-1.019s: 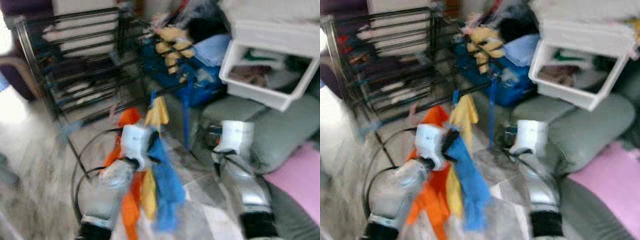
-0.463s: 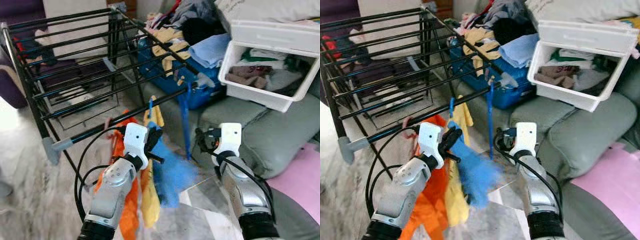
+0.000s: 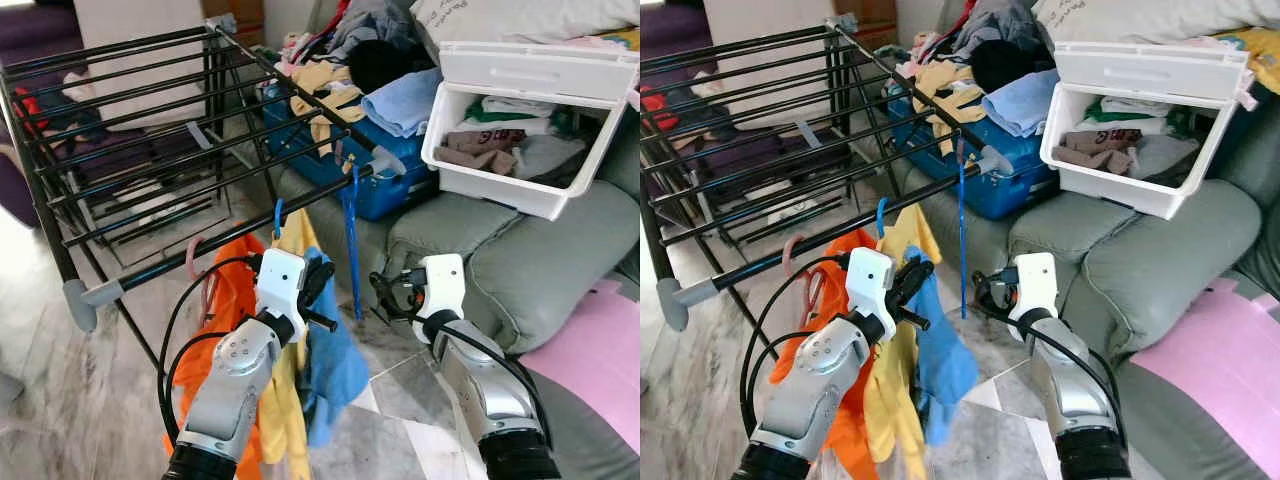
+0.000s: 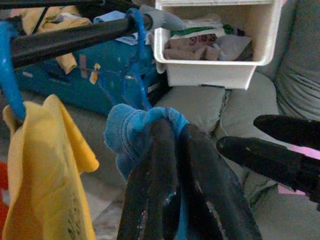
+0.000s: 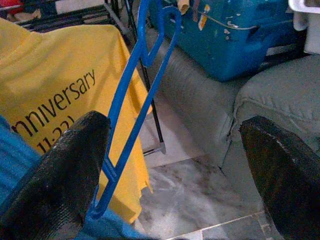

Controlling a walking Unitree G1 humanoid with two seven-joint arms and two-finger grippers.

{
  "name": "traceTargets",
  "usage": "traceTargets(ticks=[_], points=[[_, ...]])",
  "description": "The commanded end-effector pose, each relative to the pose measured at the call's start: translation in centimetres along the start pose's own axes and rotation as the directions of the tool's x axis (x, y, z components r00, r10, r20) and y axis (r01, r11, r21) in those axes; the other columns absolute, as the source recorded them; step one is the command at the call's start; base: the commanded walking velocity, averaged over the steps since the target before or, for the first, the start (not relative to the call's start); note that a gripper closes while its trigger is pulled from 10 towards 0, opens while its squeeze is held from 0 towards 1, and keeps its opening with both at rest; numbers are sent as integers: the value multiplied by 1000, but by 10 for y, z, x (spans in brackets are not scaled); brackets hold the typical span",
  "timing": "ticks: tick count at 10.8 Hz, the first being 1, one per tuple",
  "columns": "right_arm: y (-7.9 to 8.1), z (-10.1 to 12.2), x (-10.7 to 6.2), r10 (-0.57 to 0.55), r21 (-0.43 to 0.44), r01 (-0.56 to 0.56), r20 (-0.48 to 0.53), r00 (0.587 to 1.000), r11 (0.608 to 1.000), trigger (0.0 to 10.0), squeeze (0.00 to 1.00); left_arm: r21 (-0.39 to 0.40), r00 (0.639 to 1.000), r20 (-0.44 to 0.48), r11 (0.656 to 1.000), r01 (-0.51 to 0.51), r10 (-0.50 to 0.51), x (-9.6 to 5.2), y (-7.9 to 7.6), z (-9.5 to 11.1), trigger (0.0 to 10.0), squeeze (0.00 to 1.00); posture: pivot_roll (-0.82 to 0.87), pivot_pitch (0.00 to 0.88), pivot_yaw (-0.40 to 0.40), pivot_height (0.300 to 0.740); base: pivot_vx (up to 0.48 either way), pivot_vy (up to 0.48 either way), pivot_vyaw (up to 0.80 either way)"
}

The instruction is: Hang hanger

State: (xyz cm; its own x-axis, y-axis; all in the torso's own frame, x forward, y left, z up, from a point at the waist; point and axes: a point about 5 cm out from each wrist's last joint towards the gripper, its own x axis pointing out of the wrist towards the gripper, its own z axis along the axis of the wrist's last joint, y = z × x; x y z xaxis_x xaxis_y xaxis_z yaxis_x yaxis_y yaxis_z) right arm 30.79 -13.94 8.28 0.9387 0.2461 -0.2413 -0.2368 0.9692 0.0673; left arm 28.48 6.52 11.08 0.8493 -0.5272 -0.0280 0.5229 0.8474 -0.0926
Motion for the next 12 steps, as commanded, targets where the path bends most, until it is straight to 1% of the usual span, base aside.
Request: traceTargets(ticks=[1, 4, 5, 6, 7, 8, 9, 10, 12], points=[[4, 8, 6, 14, 0, -14, 22, 1000, 1000, 10000, 0, 19, 1000, 15, 1000, -6, 5, 0, 1, 5, 10000, 0, -157, 0, 22, 740, 0, 0, 800], [2, 11, 7, 36, 16, -36, 23, 999, 999, 10000, 0, 20, 1000, 10, 1000, 0, -1, 0, 0, 4, 10000, 0, -153, 0, 20, 740, 0, 0, 0], [2, 12, 10, 54, 6, -54, 16, 998, 998, 10000, 0, 22, 1000, 6, 1000, 3, -3, 1, 0, 4, 10000, 0, -153, 0, 20, 740, 0, 0, 0], [1, 15, 16, 66, -9, -66, 12, 998, 998, 10000, 0, 24, 1000, 3, 1000, 7, -7, 2, -1, 3, 10000, 0, -158, 0, 24, 740, 0, 0, 0], [3, 23, 23, 79, 41, -80, 34, 996, 996, 10000, 0, 27, 1000, 0, 1000, 10, -10, 2, -1, 3, 10000, 0, -158, 0, 28, 740, 0, 0, 0], [7, 27, 29, 93, 44, -95, 35, 995, 995, 10000, 0, 28, 1000, -2, 1000, 11, -11, 2, -1, 3, 10000, 0, -158, 0, 28, 740, 0, 0, 0], [19, 35, 41, 148, 47, -149, 27, 989, 988, 10000, 0, 29, 1000, -7, 1000, 12, -11, 2, -1, 2, 10000, 0, -153, 0, 30, 740, 0, 0, 0], [23, 35, 44, 165, 46, -166, 16, 986, 985, 10000, 0, 29, 1000, -8, 1000, 11, -11, 2, -2, 2, 10000, 0, -146, 0, 27, 740, 0, 0, 0], [23, 35, 44, 165, 46, -166, 16, 986, 985, 10000, 0, 29, 1000, -8, 1000, 11, -11, 2, -2, 2, 10000, 0, -146, 0, 27, 740, 0, 0, 0]])
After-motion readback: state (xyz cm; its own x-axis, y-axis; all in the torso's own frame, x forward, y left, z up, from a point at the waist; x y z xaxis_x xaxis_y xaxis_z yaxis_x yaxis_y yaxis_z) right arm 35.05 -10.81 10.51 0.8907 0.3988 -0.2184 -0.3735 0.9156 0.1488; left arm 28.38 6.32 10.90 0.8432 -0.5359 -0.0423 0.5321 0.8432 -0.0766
